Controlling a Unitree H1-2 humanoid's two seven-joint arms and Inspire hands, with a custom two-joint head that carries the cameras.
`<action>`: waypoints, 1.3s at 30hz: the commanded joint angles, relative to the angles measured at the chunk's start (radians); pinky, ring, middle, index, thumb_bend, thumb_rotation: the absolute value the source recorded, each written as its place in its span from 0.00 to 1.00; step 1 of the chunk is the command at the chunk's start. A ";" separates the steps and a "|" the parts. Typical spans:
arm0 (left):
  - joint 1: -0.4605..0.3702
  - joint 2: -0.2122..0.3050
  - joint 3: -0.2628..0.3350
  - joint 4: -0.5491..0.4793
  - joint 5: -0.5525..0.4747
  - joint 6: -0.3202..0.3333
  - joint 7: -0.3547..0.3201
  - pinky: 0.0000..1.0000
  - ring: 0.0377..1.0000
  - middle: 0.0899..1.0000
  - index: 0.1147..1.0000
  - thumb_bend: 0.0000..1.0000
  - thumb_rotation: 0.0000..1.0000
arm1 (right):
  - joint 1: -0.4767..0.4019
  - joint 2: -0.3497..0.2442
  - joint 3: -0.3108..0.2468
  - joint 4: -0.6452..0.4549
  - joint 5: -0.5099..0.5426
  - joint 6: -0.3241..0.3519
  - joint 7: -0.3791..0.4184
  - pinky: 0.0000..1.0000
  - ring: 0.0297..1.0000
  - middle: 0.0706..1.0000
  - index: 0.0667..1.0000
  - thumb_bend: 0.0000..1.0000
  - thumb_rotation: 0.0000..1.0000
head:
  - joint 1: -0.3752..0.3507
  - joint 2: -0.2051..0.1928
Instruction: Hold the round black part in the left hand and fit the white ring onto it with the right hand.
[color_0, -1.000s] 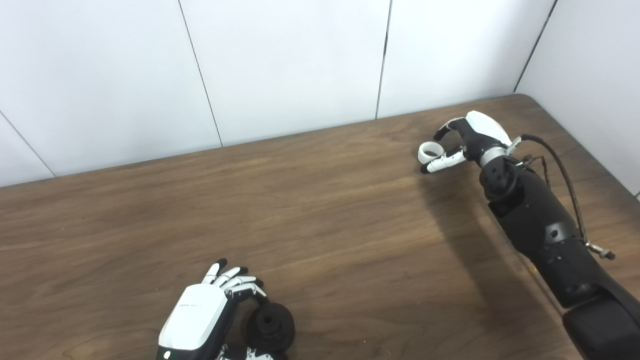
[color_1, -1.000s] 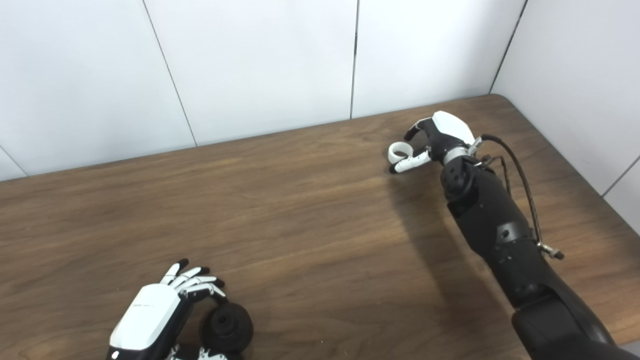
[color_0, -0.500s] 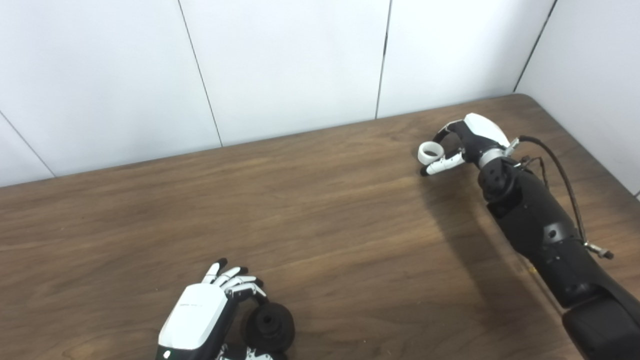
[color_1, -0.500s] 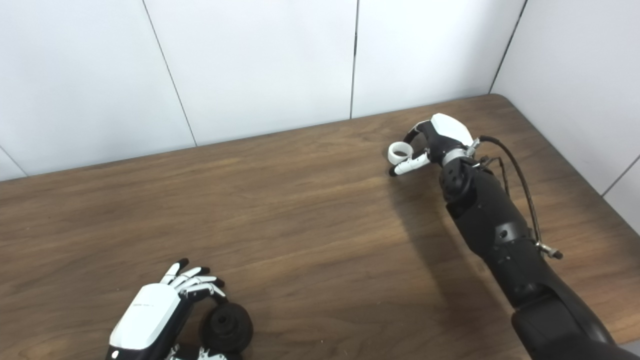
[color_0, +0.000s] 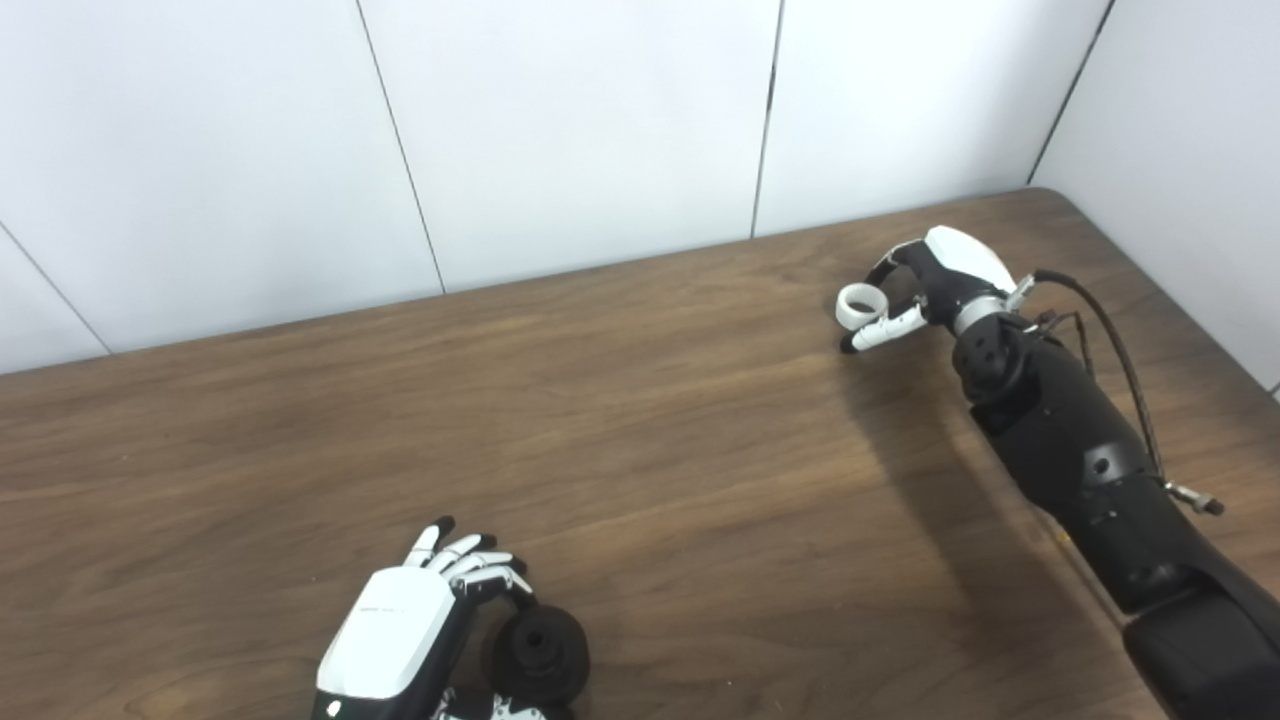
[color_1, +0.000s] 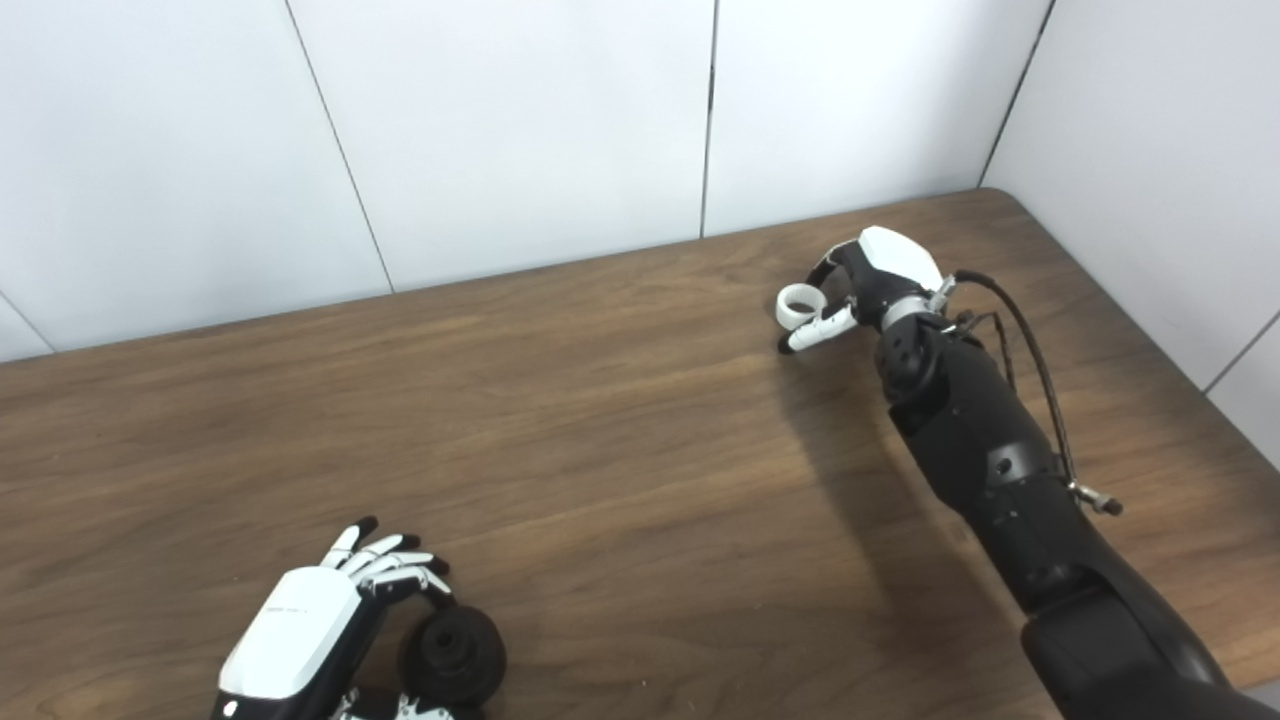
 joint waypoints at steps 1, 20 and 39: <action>0.006 0.025 -0.005 0.013 0.020 0.008 -0.040 1.00 0.87 0.74 0.42 0.52 0.05 | -0.055 -0.026 -0.011 -0.008 0.000 -0.008 -0.031 0.82 0.93 0.87 0.60 0.78 0.25 | 0.000 0.001; 0.006 0.020 -0.010 0.007 0.024 0.013 -0.047 1.00 0.87 0.74 0.42 0.52 0.05 | -0.039 -0.031 -0.002 -0.026 0.002 -0.008 -0.052 0.85 0.91 0.81 0.45 0.52 0.14 | -0.001 0.006; 0.012 -0.005 -0.026 0.001 0.038 0.034 -0.053 1.00 0.88 0.75 0.42 0.52 0.05 | 0.005 -0.026 0.091 -0.422 -0.027 0.003 0.158 0.88 0.93 0.83 0.45 0.52 0.13 | 0.082 0.028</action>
